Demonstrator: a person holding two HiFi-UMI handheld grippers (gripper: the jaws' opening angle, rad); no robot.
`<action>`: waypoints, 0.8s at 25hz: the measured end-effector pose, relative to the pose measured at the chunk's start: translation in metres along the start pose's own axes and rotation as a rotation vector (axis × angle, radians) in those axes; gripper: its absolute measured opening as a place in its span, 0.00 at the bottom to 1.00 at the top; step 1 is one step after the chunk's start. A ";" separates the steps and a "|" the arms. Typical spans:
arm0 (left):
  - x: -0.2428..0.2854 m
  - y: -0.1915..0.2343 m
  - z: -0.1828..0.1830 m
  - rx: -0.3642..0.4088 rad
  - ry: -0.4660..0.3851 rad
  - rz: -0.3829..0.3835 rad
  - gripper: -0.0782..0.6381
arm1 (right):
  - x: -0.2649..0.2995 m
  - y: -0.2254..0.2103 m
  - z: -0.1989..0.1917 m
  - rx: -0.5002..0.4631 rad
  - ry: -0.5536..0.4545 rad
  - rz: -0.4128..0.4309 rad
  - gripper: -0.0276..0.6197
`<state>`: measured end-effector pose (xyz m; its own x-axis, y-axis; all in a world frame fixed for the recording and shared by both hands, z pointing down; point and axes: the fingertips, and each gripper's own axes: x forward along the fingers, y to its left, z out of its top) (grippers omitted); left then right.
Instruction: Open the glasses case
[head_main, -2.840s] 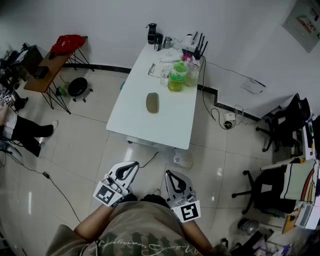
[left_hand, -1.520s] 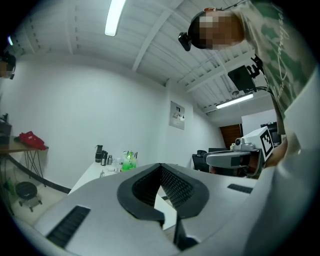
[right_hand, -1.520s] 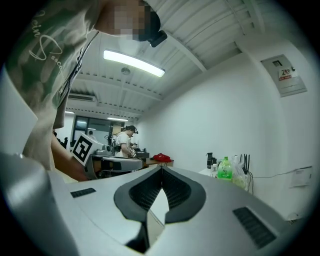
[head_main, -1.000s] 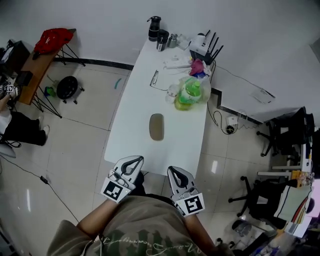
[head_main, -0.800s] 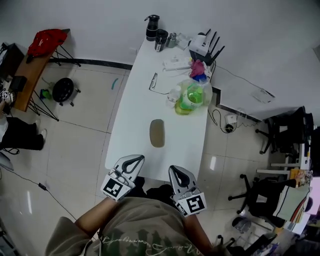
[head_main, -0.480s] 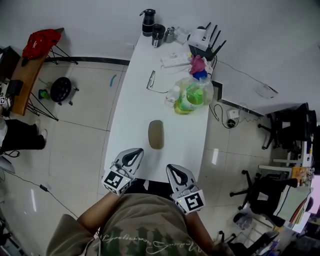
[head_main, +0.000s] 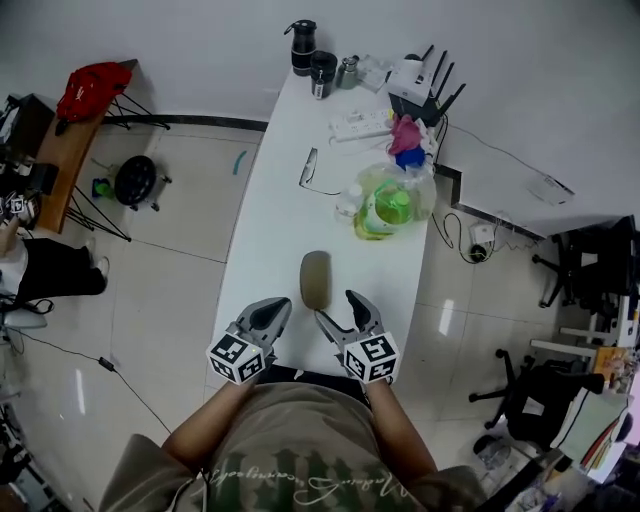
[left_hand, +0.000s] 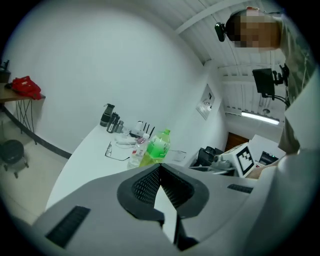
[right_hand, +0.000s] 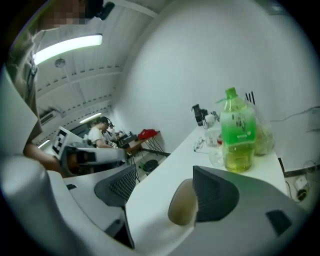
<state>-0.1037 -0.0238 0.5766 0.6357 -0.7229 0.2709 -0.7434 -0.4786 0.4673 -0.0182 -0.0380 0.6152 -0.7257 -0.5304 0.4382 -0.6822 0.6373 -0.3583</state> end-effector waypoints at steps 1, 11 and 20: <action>0.000 0.002 0.001 -0.001 0.000 0.009 0.11 | 0.017 -0.014 -0.012 0.025 0.038 -0.021 0.56; 0.005 0.006 -0.003 -0.036 0.034 -0.020 0.11 | 0.125 -0.078 -0.117 0.127 0.410 -0.162 0.65; 0.003 0.015 -0.007 -0.067 0.032 -0.028 0.11 | 0.151 -0.066 -0.132 0.151 0.493 -0.138 0.65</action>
<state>-0.1119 -0.0296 0.5906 0.6632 -0.6930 0.2827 -0.7102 -0.4636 0.5298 -0.0714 -0.0860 0.8142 -0.5249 -0.2554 0.8119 -0.8001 0.4734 -0.3683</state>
